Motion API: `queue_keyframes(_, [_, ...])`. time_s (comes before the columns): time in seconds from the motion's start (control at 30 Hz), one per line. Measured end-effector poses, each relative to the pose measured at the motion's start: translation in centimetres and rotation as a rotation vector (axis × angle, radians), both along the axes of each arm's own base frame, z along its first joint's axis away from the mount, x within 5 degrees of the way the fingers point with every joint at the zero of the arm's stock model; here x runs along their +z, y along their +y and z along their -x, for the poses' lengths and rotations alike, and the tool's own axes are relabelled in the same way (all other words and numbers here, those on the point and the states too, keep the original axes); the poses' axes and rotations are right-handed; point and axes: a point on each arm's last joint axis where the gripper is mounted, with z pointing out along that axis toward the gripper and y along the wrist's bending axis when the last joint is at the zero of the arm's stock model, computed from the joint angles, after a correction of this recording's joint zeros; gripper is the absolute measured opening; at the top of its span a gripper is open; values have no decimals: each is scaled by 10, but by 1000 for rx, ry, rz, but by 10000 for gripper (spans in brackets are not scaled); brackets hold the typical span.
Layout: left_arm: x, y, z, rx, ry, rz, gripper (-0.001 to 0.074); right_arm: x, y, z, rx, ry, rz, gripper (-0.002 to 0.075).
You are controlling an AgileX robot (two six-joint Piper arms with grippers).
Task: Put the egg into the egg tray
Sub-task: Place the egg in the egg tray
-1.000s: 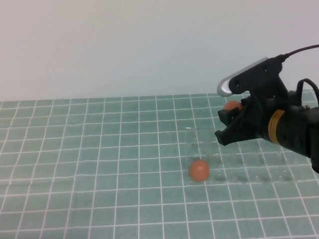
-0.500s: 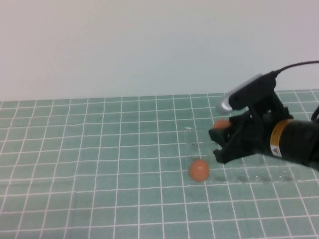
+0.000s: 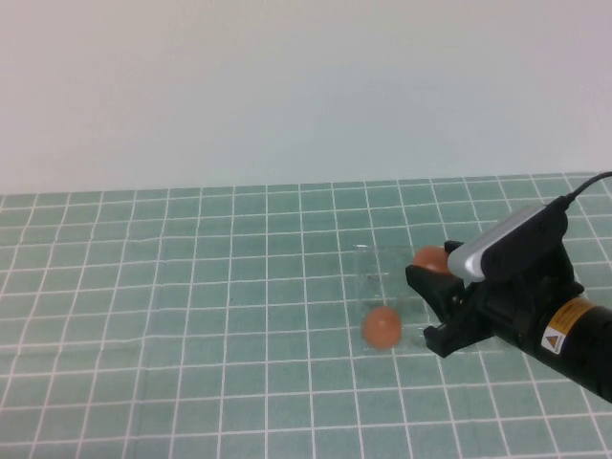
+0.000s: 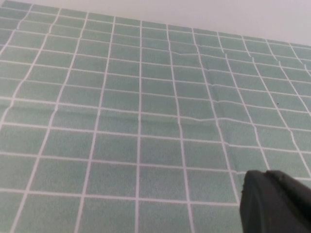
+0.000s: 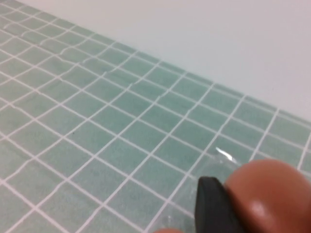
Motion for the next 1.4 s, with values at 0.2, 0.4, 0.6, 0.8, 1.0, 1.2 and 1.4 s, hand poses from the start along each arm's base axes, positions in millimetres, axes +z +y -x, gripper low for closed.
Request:
queue_keyframes(0.2, [0, 0, 0, 0, 0, 0, -1, -18, 5, -7, 28, -47, 25, 357])
queue_keyframes(0.4, [0, 0, 0, 0, 0, 0, -1, -40, 5, -6, 35, -40, 32, 356])
queue_keyframes(0.6, [0, 0, 0, 0, 0, 0, -1, -42, -3, 1, 6, -89, -9, 356])
queue_keyframes(0.8, [0, 0, 0, 0, 0, 0, -1, -49, -4, -1, -11, -72, -22, 356])
queue_keyframes(1.0, [0, 0, 0, 0, 0, 0, -1, -63, -4, -2, -16, -39, -25, 356])
queue_keyframes(1.2, [0, 0, 0, 0, 0, 0, -1, -72, -3, -2, -21, -21, -35, 356])
queue_keyframes(1.4, [0, 0, 0, 0, 0, 0, -1, -82, -3, -2, -23, 2, -32, 356])
